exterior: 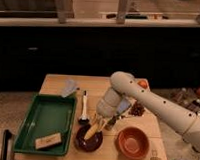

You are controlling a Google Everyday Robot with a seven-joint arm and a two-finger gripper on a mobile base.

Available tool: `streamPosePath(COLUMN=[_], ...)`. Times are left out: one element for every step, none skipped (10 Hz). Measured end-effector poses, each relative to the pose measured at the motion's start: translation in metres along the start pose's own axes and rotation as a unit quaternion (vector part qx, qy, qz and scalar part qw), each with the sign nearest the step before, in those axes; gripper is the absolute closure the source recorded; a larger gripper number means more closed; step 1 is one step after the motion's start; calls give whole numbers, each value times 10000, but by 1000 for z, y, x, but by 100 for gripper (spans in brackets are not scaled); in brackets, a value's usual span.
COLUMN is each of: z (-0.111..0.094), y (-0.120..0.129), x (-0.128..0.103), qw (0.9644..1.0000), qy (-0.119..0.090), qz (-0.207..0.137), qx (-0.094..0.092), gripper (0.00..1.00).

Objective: Place banana in purple bowl

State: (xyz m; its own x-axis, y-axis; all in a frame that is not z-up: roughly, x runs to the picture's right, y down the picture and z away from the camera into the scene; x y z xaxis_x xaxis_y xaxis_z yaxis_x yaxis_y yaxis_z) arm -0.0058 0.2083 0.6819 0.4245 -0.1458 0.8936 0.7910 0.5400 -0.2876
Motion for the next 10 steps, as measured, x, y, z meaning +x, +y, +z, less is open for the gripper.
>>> streamPosePath(z=[4,7,12,16,21,25,30,33,36,39], y=[-2,-5,-7,-9,-10,-12,-13,-12,-12,-11], x=[-4,-8,-11,-14,-16,-18,-20,-20,-20,-20], qw=[9998,9994,9987,9978,9968,9957,9948,9941,9934,9930], qy=[-5,-13,-26,-35,-49,-66,-78,-91,-99,-105], qz=[-154,-284,-411,-517,-597,-675,-719,-742,-762,-750], qx=[-100,-190,-301,-423,-525,-623,-714,-789,-850,-905], gripper=[100,100,100,100,100,100,100,100,100,100])
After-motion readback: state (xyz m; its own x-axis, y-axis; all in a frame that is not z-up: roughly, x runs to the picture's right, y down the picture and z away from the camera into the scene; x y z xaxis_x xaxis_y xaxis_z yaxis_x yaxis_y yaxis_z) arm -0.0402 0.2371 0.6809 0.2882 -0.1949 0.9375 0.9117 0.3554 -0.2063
